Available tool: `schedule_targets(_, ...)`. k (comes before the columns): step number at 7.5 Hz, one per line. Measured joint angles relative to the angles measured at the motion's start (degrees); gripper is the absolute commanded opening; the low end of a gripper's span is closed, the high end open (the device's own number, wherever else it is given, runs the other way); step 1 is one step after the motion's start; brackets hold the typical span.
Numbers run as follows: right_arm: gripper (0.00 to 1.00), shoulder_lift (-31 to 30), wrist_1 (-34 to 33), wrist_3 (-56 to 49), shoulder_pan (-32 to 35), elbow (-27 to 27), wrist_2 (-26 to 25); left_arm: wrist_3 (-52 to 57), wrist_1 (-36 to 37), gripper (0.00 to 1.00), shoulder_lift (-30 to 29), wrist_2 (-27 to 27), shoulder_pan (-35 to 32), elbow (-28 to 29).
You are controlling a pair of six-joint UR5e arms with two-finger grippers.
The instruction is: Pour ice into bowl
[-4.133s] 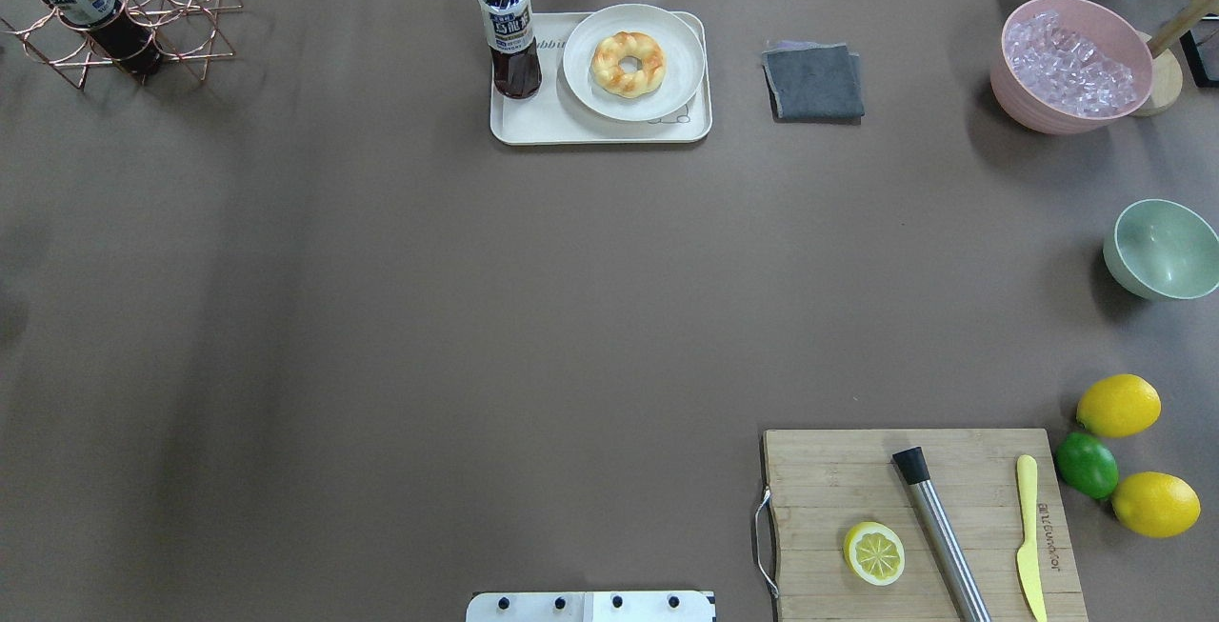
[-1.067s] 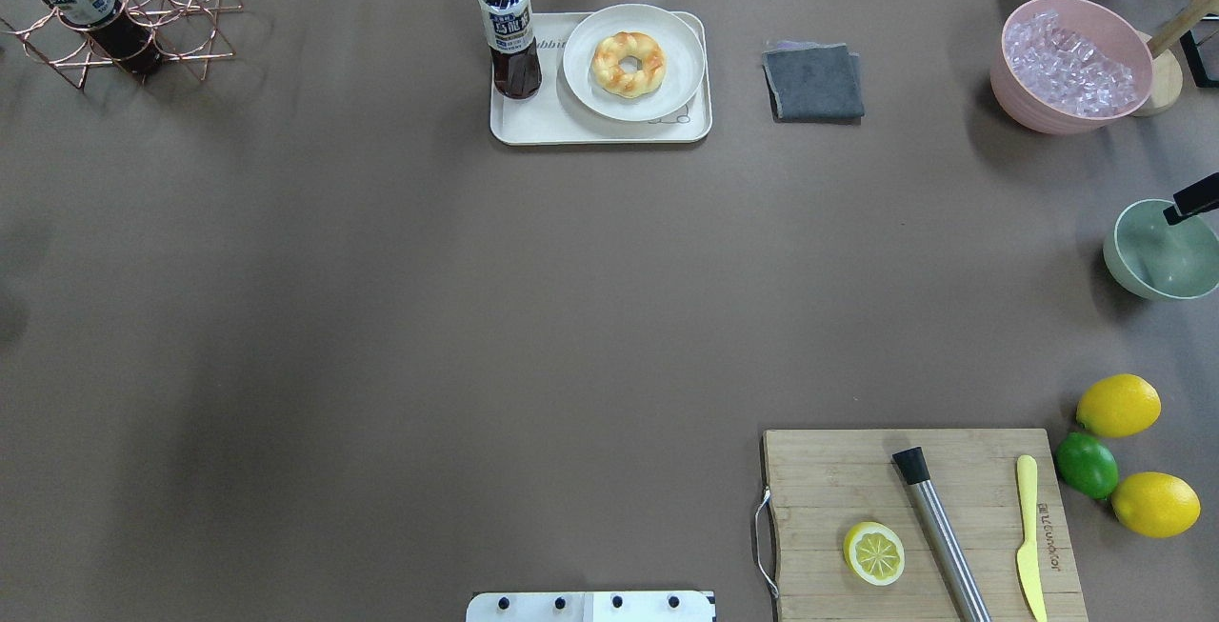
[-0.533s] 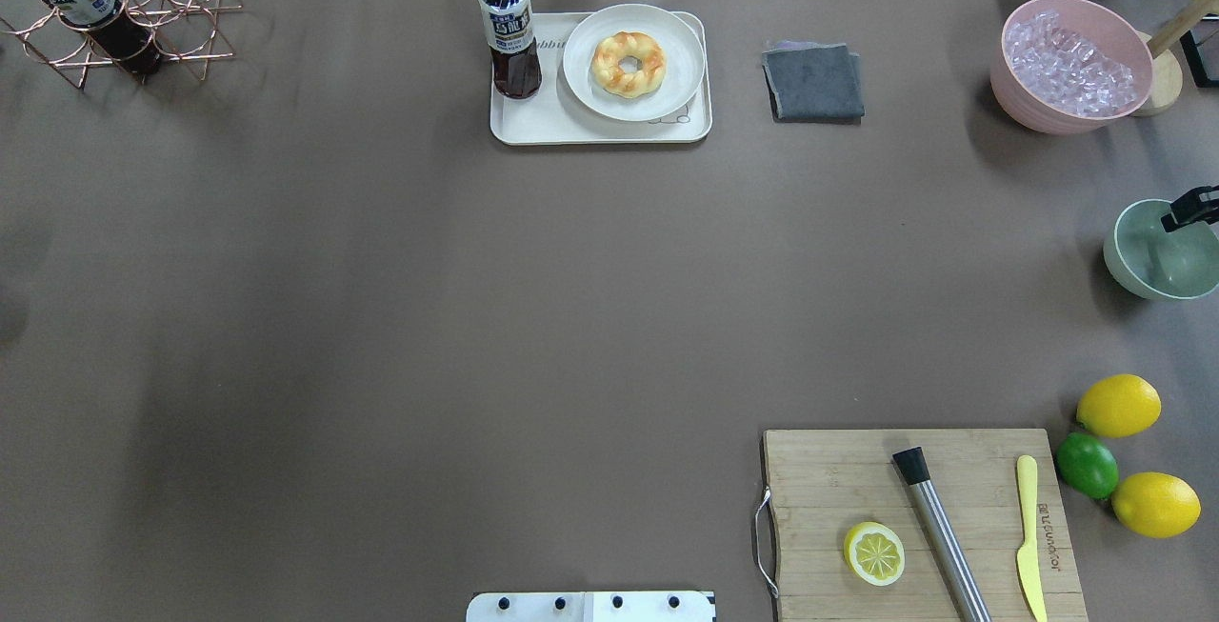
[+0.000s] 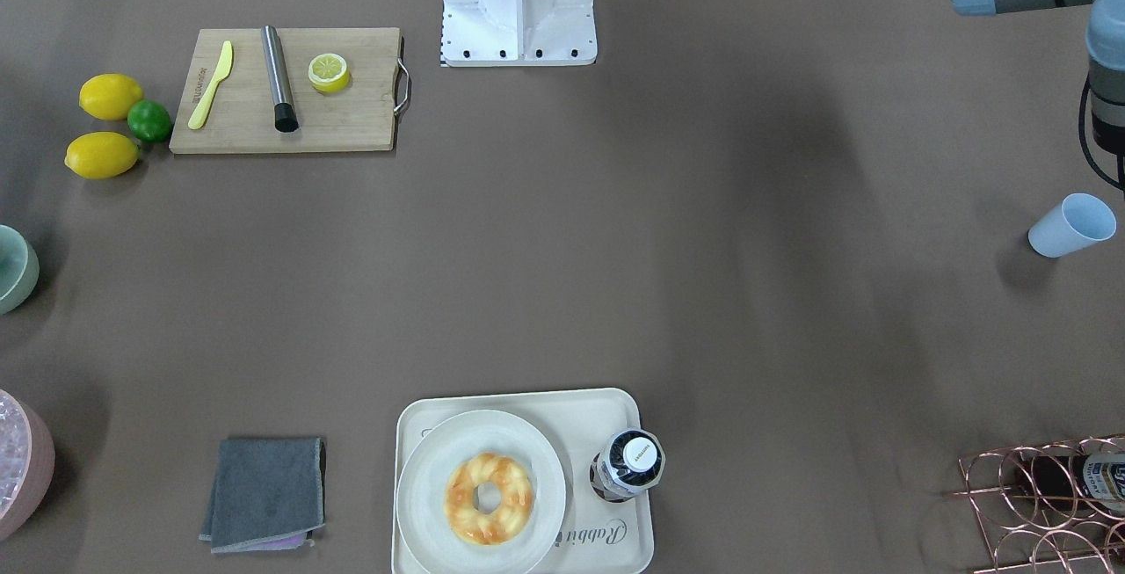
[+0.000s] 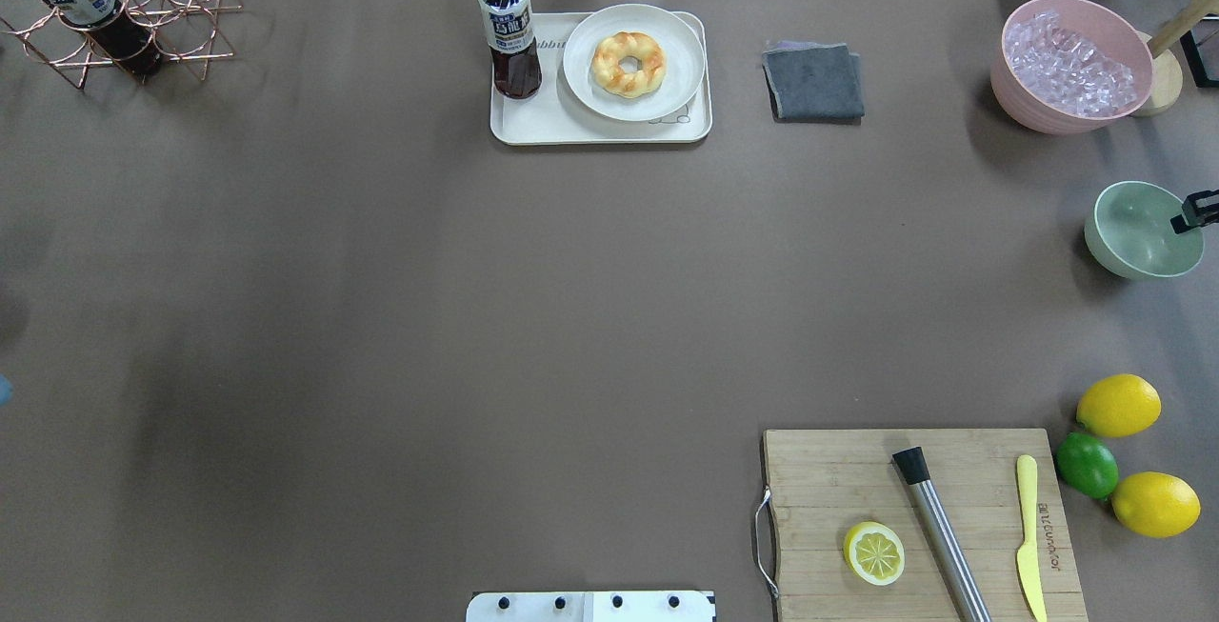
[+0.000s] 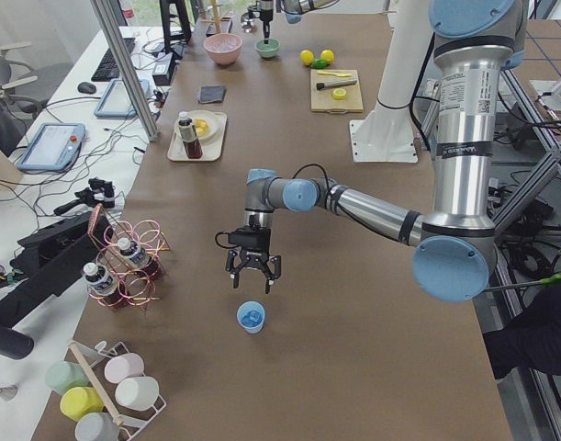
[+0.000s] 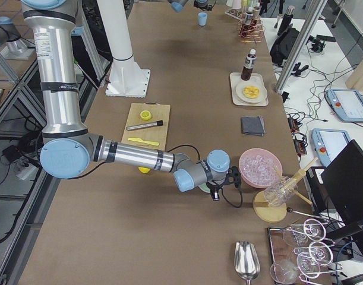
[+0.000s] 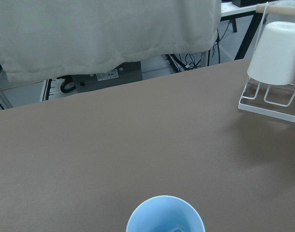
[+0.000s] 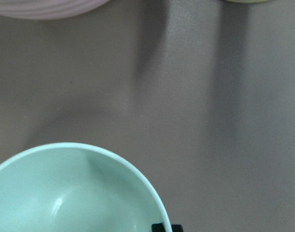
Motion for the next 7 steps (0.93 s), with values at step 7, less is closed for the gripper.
schedule_targets(7, 0.00, 3.3, -18.3, 0.0, 0.0, 14.7, 1.9, -5.5, 10.4, 0.97, -11.0, 3.7, 6.0, 14.4)
